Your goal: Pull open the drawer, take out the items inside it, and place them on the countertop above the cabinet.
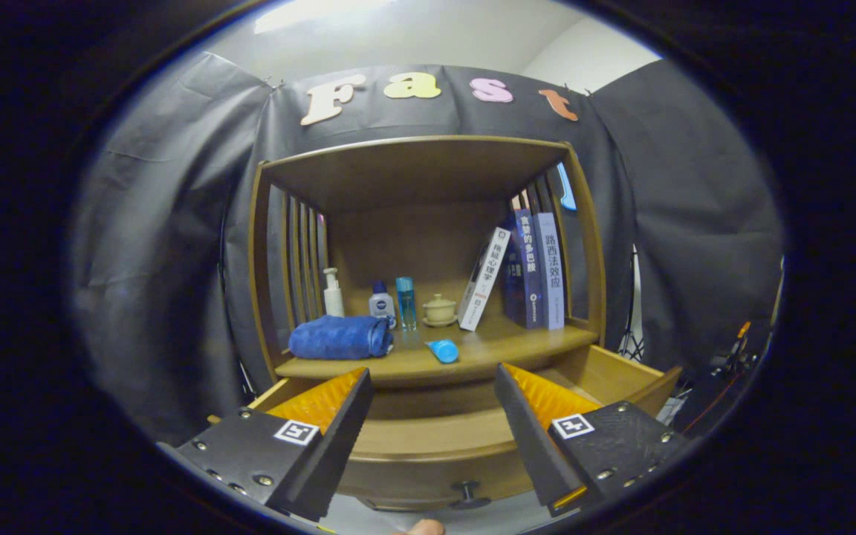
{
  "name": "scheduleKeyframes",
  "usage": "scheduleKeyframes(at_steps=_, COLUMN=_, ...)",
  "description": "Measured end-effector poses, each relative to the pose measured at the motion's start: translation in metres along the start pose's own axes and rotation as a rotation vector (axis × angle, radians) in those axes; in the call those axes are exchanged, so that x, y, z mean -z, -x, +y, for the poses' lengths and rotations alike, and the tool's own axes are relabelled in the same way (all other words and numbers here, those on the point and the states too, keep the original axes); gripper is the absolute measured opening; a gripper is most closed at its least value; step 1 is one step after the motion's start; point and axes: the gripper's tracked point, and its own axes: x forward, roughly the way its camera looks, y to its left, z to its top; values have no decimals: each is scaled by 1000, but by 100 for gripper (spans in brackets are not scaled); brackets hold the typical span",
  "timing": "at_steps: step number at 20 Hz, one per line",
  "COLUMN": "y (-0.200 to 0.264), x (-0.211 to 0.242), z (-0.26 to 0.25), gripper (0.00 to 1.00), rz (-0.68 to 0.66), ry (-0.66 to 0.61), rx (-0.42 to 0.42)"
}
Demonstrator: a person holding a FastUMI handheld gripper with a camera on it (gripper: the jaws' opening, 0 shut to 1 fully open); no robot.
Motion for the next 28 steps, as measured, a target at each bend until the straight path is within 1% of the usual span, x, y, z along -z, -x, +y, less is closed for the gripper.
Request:
scheduleKeyframes(at_steps=4, y=20, x=36, z=2, gripper=98, rz=83, ry=46, rx=-7)
scheduleKeyframes(at_steps=7, y=28, x=57, z=-6, gripper=99, rz=123, ry=30, rx=13)
scheduleKeyframes(at_steps=10, y=26, x=77, z=-5, gripper=99, rz=174, ry=1, rx=7)
scheduleKeyframes(at_steps=14, y=18, x=97, z=-7, gripper=99, rz=253, ry=17, rx=8)
scheduleKeyframes(at_steps=18, y=17, x=95, z=-6, gripper=99, rz=236, ry=-32, rx=-8)
scheduleKeyframes(at_steps=21, y=15, x=95, z=-4, gripper=99, rz=233, ry=-60, rx=-35)
scheduleKeyframes(at_steps=24, y=13, x=94, z=-4, gripper=99, rz=224, ry=-78, rx=-39)
scheduleKeyframes(at_steps=27, y=1, x=86, z=-3, gripper=99, rz=192, ry=-96, rx=-40)
scheduleKeyframes(at_steps=28, y=-1, x=93, z=-3, gripper=99, rz=218, ry=-94, rx=-44)
